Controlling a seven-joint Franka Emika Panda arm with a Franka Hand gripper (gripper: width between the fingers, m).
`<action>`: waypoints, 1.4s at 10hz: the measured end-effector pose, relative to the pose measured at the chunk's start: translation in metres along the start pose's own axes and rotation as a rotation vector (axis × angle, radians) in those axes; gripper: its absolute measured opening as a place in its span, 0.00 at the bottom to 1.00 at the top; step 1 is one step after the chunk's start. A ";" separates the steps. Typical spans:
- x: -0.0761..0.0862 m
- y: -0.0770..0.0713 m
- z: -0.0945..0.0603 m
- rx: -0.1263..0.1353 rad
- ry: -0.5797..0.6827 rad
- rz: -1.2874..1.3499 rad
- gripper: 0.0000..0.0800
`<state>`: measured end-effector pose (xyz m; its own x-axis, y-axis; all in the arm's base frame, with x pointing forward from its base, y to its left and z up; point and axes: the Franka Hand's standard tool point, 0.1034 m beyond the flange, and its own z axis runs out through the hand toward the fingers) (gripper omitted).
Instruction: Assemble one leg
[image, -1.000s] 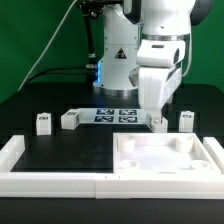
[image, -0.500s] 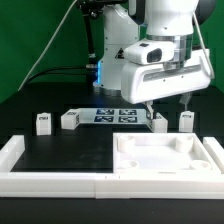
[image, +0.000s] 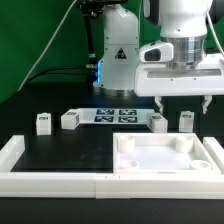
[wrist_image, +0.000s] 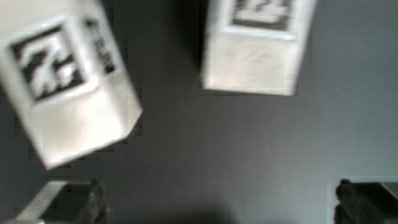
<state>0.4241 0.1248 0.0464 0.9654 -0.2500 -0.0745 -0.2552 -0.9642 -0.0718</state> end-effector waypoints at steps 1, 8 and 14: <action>0.000 0.000 0.000 0.002 0.000 0.010 0.81; -0.024 0.000 0.003 -0.046 -0.350 -0.089 0.81; -0.031 0.001 0.022 -0.106 -0.873 -0.073 0.81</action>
Offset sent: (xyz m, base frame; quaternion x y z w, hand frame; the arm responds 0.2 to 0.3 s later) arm 0.0000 0.0000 0.0000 0.0000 0.0000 0.0000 1.0000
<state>0.3931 0.1336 0.0267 0.5821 -0.0724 -0.8099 -0.1464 -0.9891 -0.0167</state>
